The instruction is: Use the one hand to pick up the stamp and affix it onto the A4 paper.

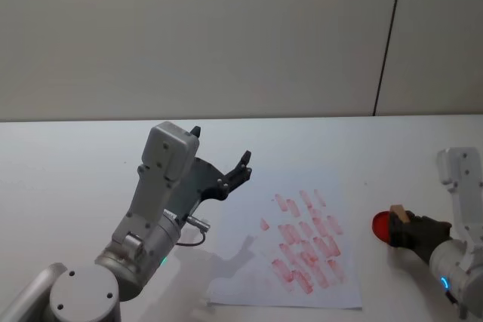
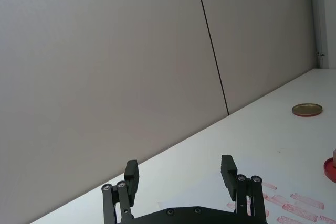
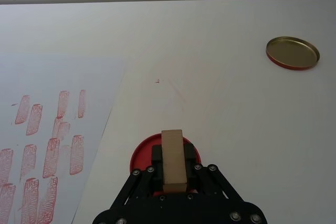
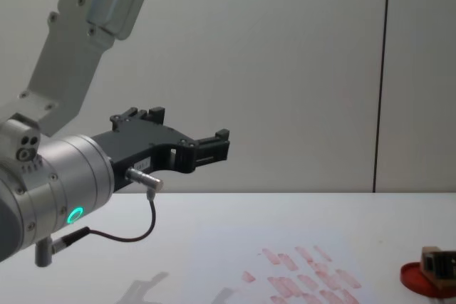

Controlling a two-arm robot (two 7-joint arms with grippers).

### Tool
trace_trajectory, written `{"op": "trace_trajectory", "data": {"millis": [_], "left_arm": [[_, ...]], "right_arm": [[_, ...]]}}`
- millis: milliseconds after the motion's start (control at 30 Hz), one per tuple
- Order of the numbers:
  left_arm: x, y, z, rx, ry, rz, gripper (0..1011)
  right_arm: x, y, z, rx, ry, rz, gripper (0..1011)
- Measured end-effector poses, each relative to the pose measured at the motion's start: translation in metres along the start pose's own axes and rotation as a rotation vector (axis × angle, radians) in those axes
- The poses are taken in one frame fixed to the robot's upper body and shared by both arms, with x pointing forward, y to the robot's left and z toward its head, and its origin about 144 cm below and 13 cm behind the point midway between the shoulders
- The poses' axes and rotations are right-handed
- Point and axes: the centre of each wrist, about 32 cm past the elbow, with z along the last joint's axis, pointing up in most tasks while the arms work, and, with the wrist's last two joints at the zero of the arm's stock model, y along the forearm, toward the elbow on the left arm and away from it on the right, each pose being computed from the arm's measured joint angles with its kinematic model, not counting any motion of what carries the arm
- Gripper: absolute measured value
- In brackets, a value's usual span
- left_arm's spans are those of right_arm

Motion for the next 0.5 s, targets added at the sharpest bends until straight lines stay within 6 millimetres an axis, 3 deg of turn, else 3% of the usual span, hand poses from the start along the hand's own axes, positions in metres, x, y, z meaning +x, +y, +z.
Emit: {"op": "trace_trajectory", "data": {"millis": [500], "left_arm": [[0.0,0.0,0.0,0.0,0.0,0.0,993]], "right_arm": [[-0.0015,-0.0055,0.0093,0.04,-0.032,0.005,219]]}}
